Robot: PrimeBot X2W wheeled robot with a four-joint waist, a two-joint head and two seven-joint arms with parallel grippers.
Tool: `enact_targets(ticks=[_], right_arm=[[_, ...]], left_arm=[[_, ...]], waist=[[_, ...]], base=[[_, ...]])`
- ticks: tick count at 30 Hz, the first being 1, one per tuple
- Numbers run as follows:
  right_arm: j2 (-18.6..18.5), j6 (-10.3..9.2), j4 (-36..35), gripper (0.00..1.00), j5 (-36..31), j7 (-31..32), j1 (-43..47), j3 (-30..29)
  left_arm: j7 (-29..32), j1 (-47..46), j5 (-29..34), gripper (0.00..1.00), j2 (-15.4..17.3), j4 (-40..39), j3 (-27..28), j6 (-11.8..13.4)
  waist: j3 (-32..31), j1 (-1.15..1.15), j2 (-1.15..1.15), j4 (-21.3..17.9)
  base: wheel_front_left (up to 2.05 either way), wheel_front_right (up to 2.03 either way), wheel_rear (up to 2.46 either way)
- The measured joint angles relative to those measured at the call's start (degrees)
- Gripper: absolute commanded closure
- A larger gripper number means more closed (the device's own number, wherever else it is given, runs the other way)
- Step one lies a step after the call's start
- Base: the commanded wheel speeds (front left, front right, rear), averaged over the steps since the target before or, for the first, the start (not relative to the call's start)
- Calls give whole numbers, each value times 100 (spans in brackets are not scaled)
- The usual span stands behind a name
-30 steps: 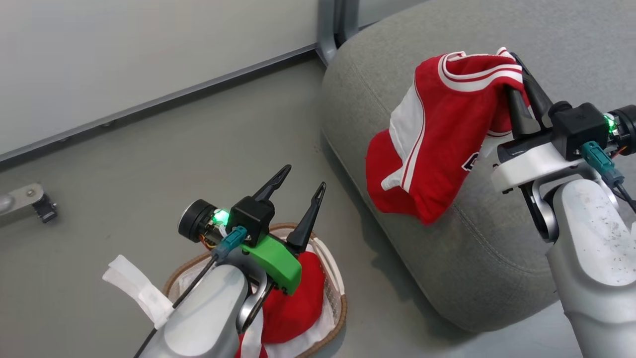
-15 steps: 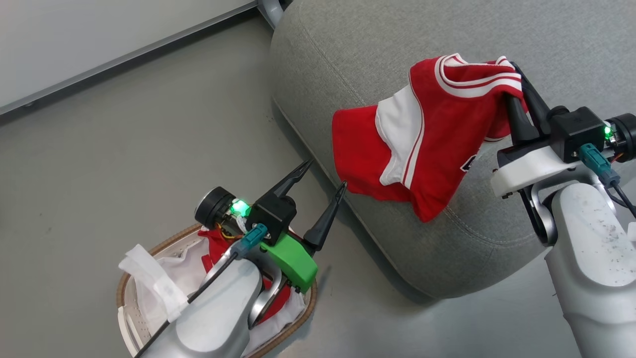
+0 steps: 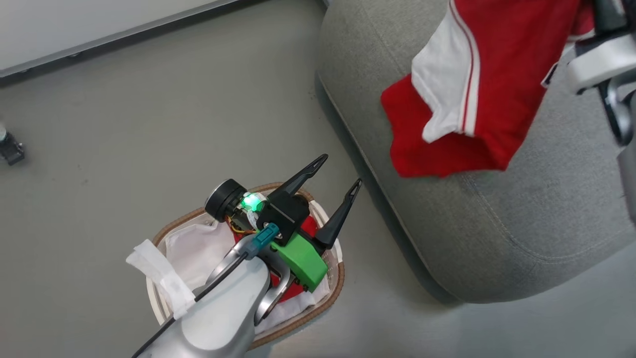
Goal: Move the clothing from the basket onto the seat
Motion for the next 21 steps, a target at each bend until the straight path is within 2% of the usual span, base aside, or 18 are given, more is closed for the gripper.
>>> enact_targets(ticks=[7,14,17,21], right_arm=[[-894,1,731,100,-243,126,-1535,-210],[-1711,0,944,100,-515,388,-2642,-659],[-1805,0,1057,100,-579,459,-2741,-777],[-1625,0,1360,100,-498,413,-2655,-849]], left_arm=[[1,-178,-1,0,-15,-116,-69,-4],[1,-373,59,0,-23,-243,-122,-4],[0,-469,77,0,-23,-276,-110,-4],[1,-570,121,0,13,-267,-79,-4]], waist=[[268,0,0,451],[637,0,0,792],[825,0,0,907],[1106,0,0,1038]], base=[[0,0,0],[0,0,0],[0,0,0],[0,0,0]])
